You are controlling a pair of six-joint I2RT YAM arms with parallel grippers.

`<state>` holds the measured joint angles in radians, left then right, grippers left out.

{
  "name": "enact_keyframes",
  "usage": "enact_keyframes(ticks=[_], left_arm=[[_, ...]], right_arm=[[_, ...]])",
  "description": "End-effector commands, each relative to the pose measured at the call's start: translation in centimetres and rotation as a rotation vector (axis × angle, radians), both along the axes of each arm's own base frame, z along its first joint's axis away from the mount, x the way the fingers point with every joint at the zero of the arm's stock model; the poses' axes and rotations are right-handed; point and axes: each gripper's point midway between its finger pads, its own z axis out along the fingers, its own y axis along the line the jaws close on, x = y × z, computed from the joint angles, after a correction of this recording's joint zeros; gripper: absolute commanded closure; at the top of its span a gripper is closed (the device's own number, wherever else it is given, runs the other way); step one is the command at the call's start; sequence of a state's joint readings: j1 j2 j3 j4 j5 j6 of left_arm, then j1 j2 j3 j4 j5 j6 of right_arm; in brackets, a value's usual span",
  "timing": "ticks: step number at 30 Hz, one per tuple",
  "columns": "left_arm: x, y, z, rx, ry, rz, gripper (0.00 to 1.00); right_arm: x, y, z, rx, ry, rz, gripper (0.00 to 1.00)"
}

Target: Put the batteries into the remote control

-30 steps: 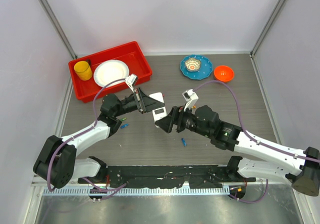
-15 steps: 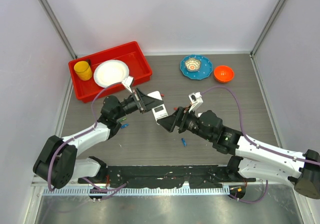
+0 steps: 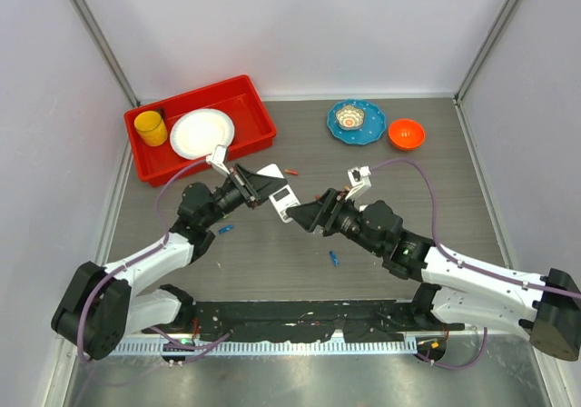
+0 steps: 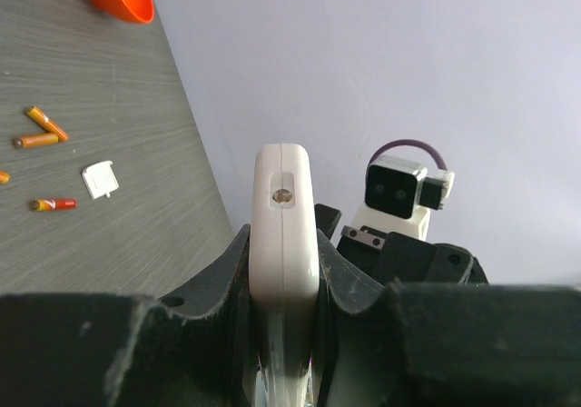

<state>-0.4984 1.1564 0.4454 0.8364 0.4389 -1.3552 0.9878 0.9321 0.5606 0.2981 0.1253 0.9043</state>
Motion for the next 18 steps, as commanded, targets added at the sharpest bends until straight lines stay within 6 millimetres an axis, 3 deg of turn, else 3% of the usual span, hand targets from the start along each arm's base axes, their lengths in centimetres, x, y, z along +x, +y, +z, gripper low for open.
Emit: enact_keyframes(ticks=[1,11,18], left_arm=[[0.4,0.9,1.6,-0.032,-0.048,0.064,1.00],[0.2,1.0,1.9,-0.038,-0.056,0.070,1.00],[0.2,1.3,2.2,-0.047,-0.064,0.087,1.00]], right_arm=[[0.7,0.5,1.6,0.084,-0.005,-0.007,0.23],[0.7,1.6,1.5,0.124,0.012,0.043,0.26],[0.6,2.0,1.0,0.141,0.032,0.066,0.33]])
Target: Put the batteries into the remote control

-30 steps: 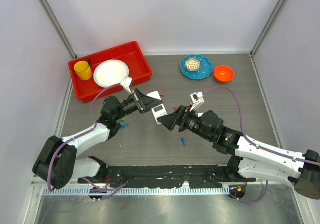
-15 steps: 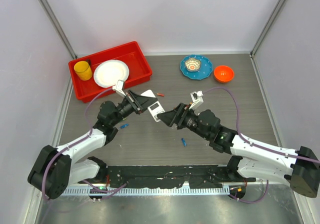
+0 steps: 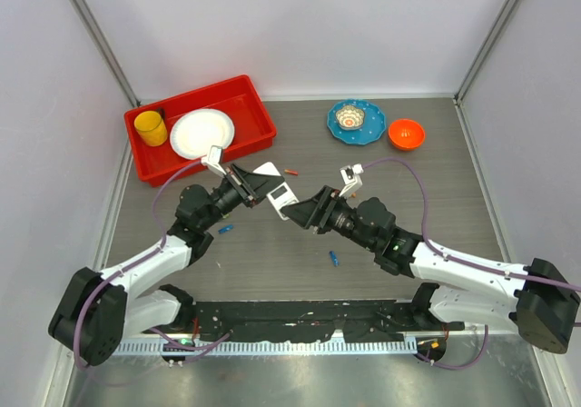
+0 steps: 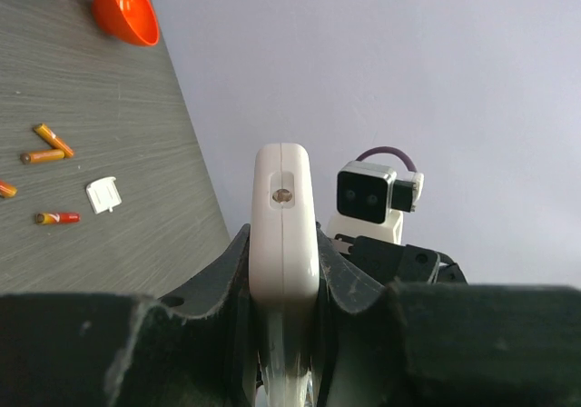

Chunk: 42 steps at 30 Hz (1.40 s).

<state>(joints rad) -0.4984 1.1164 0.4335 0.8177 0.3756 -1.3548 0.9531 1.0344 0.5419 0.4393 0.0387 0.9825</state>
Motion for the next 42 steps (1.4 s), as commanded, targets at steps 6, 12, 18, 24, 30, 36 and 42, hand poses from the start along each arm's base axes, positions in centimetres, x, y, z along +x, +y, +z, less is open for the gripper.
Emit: enact_keyframes(ticks=[6,12,18,24,30,36,42], left_arm=[[-0.2,0.7,1.9,-0.035,-0.064,0.034,1.00],[-0.3,0.8,1.8,-0.036,-0.063,0.037,1.00],[-0.3,0.8,2.1,-0.040,-0.069,0.037,1.00],[-0.3,0.8,1.9,-0.038,-0.065,0.037,1.00],[-0.4,0.8,1.9,-0.039,-0.066,0.036,1.00],[-0.4,0.9,2.2,-0.043,-0.070,0.036,1.00],[-0.5,0.8,2.1,-0.038,-0.072,0.036,1.00]], right_arm=[[0.1,0.5,1.5,0.071,-0.017,0.016,0.37],[0.3,0.7,1.4,0.070,-0.016,0.015,0.42],[-0.1,1.0,1.2,0.069,-0.013,0.048,0.45],[0.0,1.0,0.9,0.065,-0.009,0.045,0.53],[0.0,1.0,0.6,0.058,-0.005,0.042,0.58],[0.2,1.0,0.3,0.041,-0.003,0.037,0.66],[0.2,0.9,0.2,0.026,-0.008,0.035,0.67]])
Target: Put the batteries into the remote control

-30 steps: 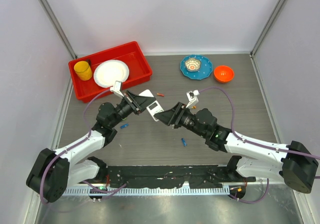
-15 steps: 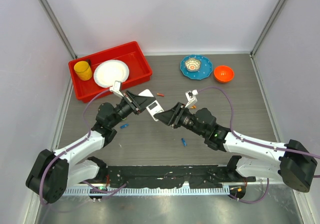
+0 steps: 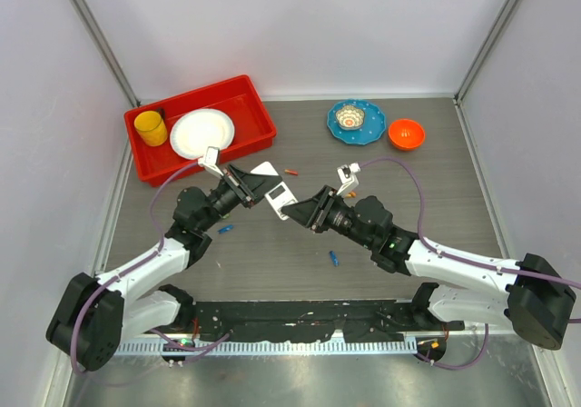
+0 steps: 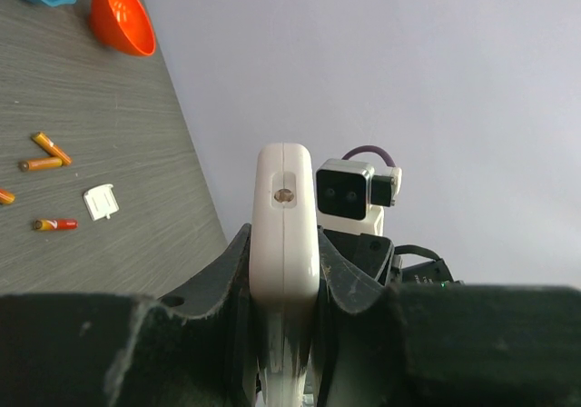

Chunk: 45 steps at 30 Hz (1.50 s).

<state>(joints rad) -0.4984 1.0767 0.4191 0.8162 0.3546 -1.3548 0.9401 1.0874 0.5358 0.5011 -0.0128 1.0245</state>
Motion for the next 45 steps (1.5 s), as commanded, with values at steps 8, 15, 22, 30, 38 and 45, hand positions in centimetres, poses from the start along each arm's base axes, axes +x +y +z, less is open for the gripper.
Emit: enact_keyframes(ticks=[8,15,22,30,38,45], left_arm=[[-0.2,0.3,0.2,0.003,-0.039,0.016,1.00],[-0.1,0.5,-0.8,0.049,-0.046,0.032,1.00],[-1.9,0.6,-0.5,0.083,-0.096,-0.041,1.00],[-7.4,-0.7,0.5,0.052,-0.211,-0.338,1.00],[-8.7,0.7,-1.0,0.047,-0.206,-0.275,1.00],[-9.2,1.1,-1.6,0.048,-0.217,-0.267,1.00]], right_arm=[[0.7,-1.6,3.5,0.025,-0.097,-0.059,0.29],[1.6,-5.0,7.2,-0.090,-0.232,-0.149,0.23],[6.4,-14.3,-0.1,-0.718,-0.183,-0.538,0.26],[7.1,-15.6,-8.2,-1.008,-0.112,-0.512,0.28],[3.0,-10.6,-13.0,-0.959,-0.014,-0.111,0.34],[-0.2,-11.6,-16.4,-1.030,0.093,-0.013,0.45]])
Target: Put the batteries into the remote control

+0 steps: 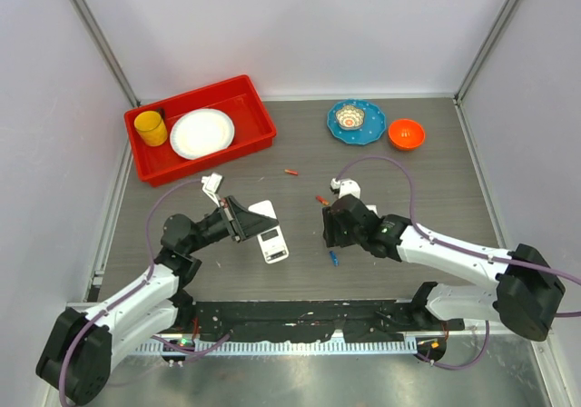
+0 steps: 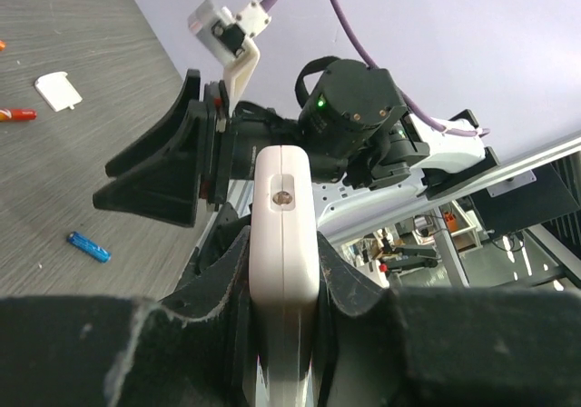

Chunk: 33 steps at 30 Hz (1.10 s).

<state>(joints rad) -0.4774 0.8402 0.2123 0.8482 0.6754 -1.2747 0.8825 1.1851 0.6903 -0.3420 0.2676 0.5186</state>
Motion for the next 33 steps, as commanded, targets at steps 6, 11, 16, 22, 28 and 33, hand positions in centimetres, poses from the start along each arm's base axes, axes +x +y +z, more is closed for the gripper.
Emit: enact_keyframes(ticks=[6,11,16,22,28,33], left_arm=[[0.1,0.3,0.8,-0.028,-0.052,0.018,1.00],[0.0,0.1,0.4,-0.019,-0.035,0.002,1.00],[0.0,0.1,0.2,-0.009,-0.022,0.004,1.00],[0.2,0.0,0.2,0.005,-0.008,0.001,1.00],[-0.1,-0.2,0.9,0.008,-0.030,-0.023,1.00],[-0.2,-0.1,0.9,0.011,-0.027,-0.023,1.00]], right_arm=[[-3.4,0.1,-3.2,-0.080,0.132,0.104,0.45],[-4.3,0.2,-5.3,-0.135,0.189,0.135,0.47],[-4.2,-0.4,-5.9,-0.176,0.189,0.139,0.58],[-4.3,-0.8,-6.3,-0.211,0.195,0.148,0.66],[-4.5,-0.8,-6.6,-0.218,0.208,0.157,0.67],[-4.7,-0.7,-7.0,-0.228,0.222,0.170,0.73]])
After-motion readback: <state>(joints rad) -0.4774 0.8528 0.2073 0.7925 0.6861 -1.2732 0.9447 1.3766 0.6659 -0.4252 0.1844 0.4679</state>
